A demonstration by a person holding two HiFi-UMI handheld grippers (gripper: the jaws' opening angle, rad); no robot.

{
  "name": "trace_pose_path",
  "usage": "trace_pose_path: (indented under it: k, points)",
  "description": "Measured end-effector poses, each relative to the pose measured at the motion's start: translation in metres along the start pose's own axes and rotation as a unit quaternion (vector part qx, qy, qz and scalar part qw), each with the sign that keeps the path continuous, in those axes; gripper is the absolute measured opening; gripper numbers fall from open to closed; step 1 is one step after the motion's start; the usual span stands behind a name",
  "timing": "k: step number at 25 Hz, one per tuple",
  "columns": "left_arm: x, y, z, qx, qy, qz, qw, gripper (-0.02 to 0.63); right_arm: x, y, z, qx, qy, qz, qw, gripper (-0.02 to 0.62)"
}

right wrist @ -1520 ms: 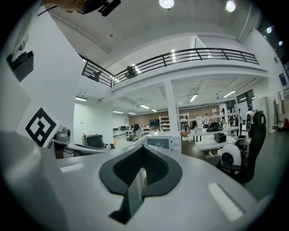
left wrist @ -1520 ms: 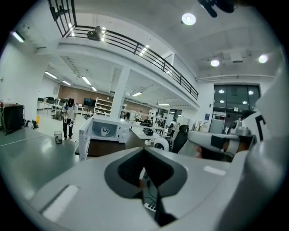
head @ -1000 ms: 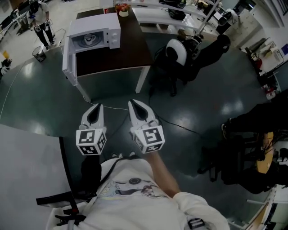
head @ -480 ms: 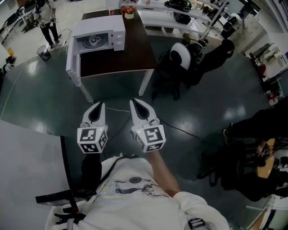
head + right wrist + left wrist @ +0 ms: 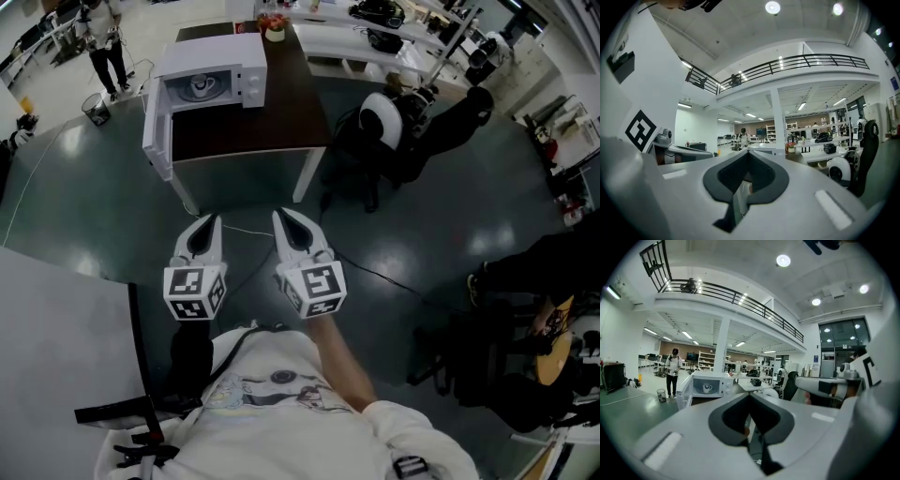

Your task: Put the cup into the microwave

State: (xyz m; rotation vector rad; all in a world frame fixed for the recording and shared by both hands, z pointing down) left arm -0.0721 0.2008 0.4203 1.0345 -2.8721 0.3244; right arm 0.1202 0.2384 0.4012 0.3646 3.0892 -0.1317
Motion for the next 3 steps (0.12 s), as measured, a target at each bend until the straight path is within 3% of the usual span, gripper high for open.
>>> trace_pose_path:
  k: [3]
  points:
    - [0.0002,-0.0019,0.0003,0.001,-0.001,-0.002,1.0,-0.002,-0.001,-0.0018,-0.0003,0.002,0.001,0.001,1.0,-0.002]
Point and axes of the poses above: the fingertips, and each gripper's own axes: y backward along the fingers, x to its left, z out of its top, the point moved 9 cm from there along y, backward along the fingers, and after that the axes turned 7 degrees about -z, right-handed, at the moved point
